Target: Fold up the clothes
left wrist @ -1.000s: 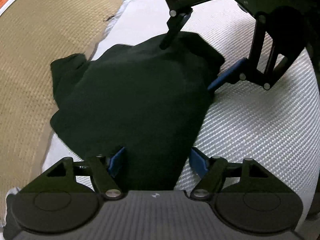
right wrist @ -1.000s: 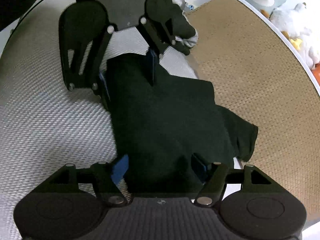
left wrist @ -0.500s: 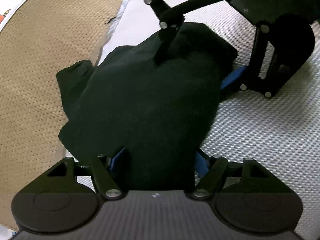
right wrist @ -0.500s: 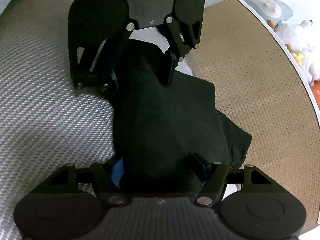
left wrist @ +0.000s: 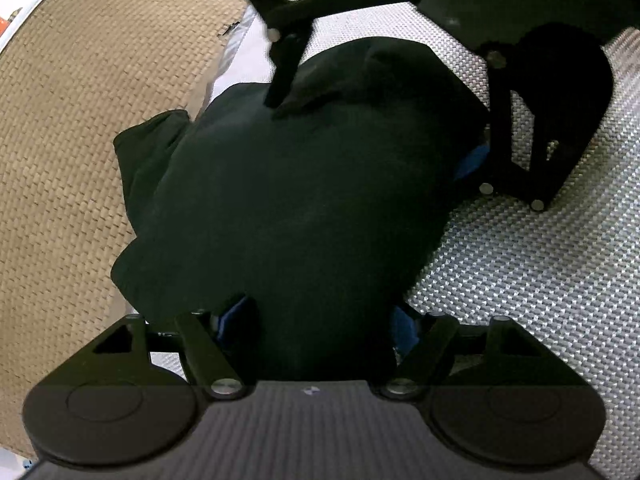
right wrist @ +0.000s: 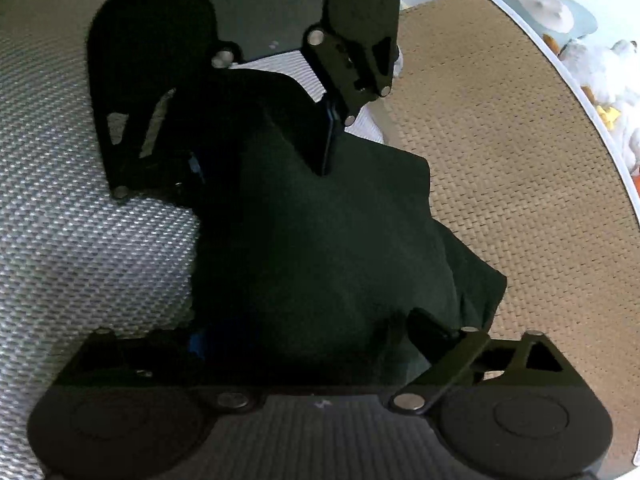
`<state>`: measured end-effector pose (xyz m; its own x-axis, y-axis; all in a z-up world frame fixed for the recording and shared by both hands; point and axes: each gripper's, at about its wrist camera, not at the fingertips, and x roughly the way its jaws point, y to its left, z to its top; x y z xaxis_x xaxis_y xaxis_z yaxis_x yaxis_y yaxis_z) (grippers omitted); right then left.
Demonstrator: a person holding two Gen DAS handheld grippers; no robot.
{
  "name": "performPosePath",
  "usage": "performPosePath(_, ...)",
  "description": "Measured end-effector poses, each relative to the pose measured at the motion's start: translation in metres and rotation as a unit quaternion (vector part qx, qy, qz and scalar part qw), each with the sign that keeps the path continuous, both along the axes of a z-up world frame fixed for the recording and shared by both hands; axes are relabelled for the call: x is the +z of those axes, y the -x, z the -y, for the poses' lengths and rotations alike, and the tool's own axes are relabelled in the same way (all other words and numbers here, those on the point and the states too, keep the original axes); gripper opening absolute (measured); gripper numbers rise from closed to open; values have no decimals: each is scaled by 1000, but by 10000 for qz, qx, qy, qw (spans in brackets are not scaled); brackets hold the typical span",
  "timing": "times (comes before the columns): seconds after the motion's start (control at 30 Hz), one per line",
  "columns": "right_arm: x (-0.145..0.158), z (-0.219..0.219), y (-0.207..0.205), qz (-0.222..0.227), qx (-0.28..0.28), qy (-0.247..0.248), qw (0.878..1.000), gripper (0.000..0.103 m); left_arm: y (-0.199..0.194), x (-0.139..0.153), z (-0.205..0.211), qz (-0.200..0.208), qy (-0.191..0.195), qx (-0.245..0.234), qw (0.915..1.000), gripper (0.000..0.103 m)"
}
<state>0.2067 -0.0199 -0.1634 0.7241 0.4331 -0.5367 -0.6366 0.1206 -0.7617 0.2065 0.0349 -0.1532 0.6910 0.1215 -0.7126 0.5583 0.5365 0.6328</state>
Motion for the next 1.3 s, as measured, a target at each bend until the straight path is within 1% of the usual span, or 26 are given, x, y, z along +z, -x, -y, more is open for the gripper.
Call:
performPosePath(0.13,5,-4,-7,-164,256,156,9994,98,-3,0,1,-85,-73,-70,9999,76)
performPosePath(0.2,9,-6,-15,-353,285,205,9988,98,-7,1,0,-132,-57,-61,9999,76)
performPosePath(0.3,12,-10,-24,-664,168,200,9975,96,-9,0,-1,-166,89,79,9998,73)
performPosePath(0.37,13,-9,-26,-797,133,145,9966,91,-7,-2,1,-117,122,122,9998,70)
performPosePath(0.4,14,-9,-27,-892,131,118,9959,85,-5,-2,2,-128,126,110,9998,64)
performPosePath(0.43,14,-7,-24,-981,136,103,9950,76,-4,-2,2,-171,147,94,9997,57)
performPosePath(0.47,14,-6,-21,-1071,142,88,9941,71,-3,-1,3,-223,177,81,9996,54)
performPosePath(0.5,14,-4,-18,-1160,148,73,9931,62,-2,-1,2,-266,207,82,9994,48)
performPosePath(0.53,15,-4,-17,-1178,143,25,9929,56,-2,0,2,-300,237,84,9992,44)
performPosePath(0.63,9,-3,-2,-1033,148,47,9945,48,1,1,6,-397,244,88,9989,35)
performPosePath(0.73,10,-5,6,-1113,55,85,9937,45,8,3,11,-475,152,55,9987,32)
performPosePath(0.8,14,-3,12,-1173,85,166,9929,45,11,6,11,-578,176,11,9982,32)
performPosePath(0.9,17,11,32,-1307,164,196,9911,44,22,11,17,-730,174,-162,9970,31)
performPosePath(0.97,22,15,34,-1373,224,206,9901,44,32,15,24,-852,165,-306,9958,31)
performPosePath(1.0,24,19,42,-1429,246,208,9892,44,37,17,28,-922,174,-374,9949,31)
performPosePath(1.13,35,36,66,-1648,354,118,9856,44,68,32,44,-1161,248,-627,9909,31)
performPosePath(1.3,59,48,93,-1847,438,50,9818,43,103,57,59,-1208,392,-736,9892,30)
